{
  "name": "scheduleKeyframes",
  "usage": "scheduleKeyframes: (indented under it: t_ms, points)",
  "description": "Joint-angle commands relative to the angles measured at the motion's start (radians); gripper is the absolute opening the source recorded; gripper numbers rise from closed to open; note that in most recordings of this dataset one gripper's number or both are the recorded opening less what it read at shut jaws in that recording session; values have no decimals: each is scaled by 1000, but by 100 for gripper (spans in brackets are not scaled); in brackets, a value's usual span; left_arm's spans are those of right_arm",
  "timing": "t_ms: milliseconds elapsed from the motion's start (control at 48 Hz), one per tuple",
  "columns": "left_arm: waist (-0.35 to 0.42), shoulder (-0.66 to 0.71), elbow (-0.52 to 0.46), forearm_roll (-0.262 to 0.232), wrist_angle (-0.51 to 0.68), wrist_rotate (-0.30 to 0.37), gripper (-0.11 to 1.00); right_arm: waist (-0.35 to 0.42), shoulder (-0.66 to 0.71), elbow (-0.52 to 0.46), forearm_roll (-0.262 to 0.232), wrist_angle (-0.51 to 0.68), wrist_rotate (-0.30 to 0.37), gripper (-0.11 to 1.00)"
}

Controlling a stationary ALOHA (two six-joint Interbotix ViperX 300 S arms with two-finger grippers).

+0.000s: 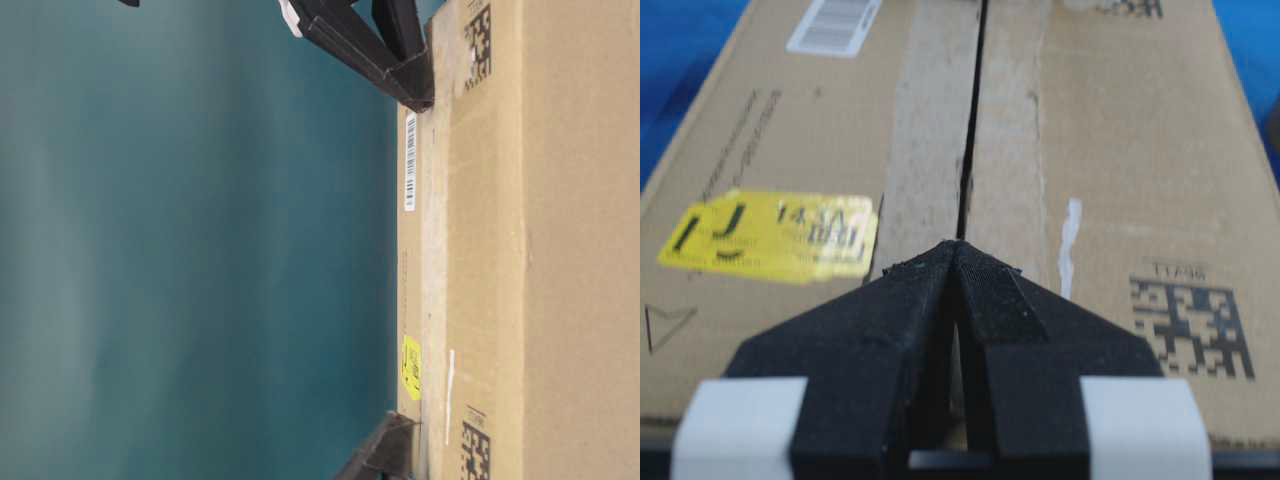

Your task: Close the cardboard box.

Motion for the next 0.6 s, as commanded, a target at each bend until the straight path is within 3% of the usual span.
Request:
scheduleKeyframes:
  t_ms: [0,584]
  points:
    - [-3,-3,-2,0,-12,0,0,-2,-5,-8,2,-6,2,0]
    - [-12,35,-8,-2,-12,2,0,-2,-5,-8,2,-6,5,0]
